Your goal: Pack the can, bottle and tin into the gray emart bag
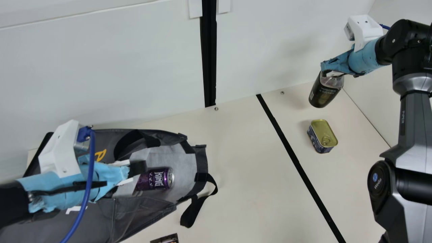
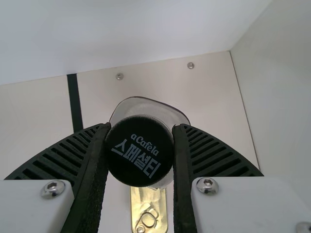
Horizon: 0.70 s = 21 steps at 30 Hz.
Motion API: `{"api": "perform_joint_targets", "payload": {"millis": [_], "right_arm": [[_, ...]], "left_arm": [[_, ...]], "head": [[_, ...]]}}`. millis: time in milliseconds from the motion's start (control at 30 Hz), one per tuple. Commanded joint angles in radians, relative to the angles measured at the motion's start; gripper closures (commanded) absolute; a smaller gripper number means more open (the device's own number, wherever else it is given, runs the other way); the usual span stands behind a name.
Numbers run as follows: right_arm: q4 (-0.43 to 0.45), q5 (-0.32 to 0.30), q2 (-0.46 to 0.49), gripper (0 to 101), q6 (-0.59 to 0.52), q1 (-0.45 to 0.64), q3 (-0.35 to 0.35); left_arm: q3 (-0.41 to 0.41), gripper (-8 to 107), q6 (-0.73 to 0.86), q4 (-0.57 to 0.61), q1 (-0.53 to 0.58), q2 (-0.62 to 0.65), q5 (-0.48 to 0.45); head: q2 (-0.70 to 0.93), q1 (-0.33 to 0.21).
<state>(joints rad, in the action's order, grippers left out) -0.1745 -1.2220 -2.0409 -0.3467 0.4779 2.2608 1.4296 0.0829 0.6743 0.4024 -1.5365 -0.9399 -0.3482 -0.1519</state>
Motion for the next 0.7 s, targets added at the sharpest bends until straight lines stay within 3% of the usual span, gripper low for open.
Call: {"api": "perform_joint_targets", "payload": {"millis": [0,667], "right_arm": [[0.001,0.002,0.012,101,0.003,-0.008,-0.012],[-0.04,0.002,0.135,101,-0.046,-0.101,-0.138]], "left_arm": [[0.0,89,0.0,0.0,0.0,0.0,0.0],[0.0,89,0.0,0.0,0.0,0.0,0.0]], "head": [[-0.001,-0.023],[-0.001,-0.023]]}}
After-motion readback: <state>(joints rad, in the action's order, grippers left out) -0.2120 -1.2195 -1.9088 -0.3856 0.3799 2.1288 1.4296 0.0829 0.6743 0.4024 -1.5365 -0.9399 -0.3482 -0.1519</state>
